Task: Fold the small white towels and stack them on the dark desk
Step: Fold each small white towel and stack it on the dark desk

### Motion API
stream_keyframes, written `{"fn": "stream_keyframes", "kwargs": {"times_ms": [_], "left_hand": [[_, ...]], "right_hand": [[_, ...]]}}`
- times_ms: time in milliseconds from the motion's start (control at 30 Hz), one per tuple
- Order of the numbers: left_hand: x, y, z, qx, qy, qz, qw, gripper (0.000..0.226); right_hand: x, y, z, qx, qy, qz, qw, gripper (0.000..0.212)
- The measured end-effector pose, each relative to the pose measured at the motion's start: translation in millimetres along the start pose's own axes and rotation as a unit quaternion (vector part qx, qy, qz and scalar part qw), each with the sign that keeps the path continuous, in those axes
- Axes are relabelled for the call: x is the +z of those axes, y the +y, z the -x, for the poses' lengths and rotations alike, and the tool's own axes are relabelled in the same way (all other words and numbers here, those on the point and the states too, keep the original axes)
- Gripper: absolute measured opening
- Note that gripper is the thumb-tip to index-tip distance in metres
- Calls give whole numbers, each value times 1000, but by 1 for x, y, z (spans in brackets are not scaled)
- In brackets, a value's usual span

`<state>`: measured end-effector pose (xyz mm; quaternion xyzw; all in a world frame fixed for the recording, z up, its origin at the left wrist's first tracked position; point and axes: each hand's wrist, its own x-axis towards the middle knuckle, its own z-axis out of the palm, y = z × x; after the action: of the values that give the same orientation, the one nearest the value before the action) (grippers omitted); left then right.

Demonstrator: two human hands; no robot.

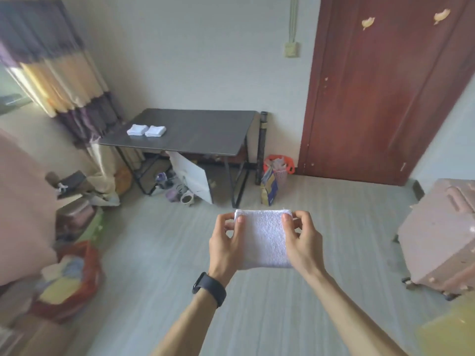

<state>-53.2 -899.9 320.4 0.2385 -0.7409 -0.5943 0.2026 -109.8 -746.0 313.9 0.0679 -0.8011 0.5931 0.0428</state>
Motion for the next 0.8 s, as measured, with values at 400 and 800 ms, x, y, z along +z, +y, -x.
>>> {"fn": "stream_keyframes", "kwargs": {"times_ms": [400, 800], "left_hand": [[-183, -39, -215, -20, 125, -19, 992, 5], [-250, -52, -464, -46, 218, -13, 975, 7]], "right_hand": [[280, -75, -112, -48, -97, -3, 994, 16], [490, -113, -305, -76, -183, -28, 980, 16]]}}
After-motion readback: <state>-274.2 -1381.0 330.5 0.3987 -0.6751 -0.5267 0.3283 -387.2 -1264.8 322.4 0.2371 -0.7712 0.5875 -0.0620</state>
